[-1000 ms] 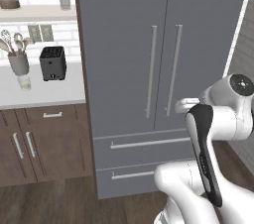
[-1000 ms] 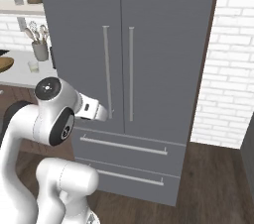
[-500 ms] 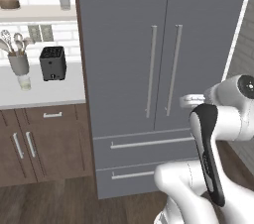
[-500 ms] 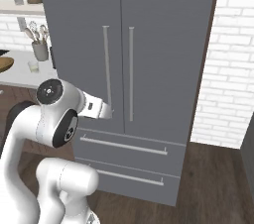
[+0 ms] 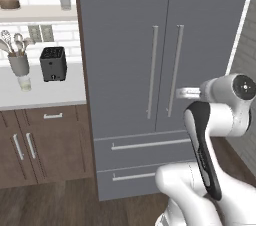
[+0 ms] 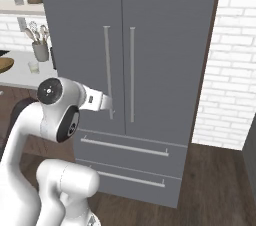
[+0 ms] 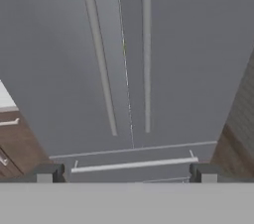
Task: Grab a lemon wedge from the fridge and one ice cube from the ice bowl, and put them in the glass of lemonade.
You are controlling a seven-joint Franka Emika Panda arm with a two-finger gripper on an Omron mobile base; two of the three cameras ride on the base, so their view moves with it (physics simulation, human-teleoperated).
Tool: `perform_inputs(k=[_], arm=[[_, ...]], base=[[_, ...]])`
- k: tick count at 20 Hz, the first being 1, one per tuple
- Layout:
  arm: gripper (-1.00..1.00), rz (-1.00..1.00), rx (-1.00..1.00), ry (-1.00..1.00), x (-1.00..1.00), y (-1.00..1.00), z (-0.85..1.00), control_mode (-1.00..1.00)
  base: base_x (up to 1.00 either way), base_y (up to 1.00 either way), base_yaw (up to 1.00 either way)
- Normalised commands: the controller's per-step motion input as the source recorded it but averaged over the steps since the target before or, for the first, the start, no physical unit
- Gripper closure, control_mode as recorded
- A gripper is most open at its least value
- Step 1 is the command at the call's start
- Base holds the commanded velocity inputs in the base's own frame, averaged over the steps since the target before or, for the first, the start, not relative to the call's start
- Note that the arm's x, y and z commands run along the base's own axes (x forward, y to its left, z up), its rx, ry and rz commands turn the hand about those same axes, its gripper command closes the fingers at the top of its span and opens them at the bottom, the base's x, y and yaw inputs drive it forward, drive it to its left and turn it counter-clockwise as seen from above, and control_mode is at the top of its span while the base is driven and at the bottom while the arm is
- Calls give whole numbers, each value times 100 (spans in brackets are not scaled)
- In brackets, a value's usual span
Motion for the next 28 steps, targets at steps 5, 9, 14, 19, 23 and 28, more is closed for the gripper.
perform_inputs(k=[5, 9, 14, 19, 23, 28], arm=[[-100, 0, 0, -4, 42, -4, 21, -100], [-100, 0, 0, -3, 32, -16, 13, -100], [-100, 0, -3, 0, 35, -33, 0, -100], [-100, -1, -6, 0, 41, -43, 0, -100], [-100, 0, -2, 0, 62, -19, 0, -100], [-100, 0, 0, 0, 73, -9, 0, -100]], base=[[0, 0, 0], [0, 0, 0], [0, 0, 0], [0, 0, 0], [0, 0, 0], [0, 0, 0]])
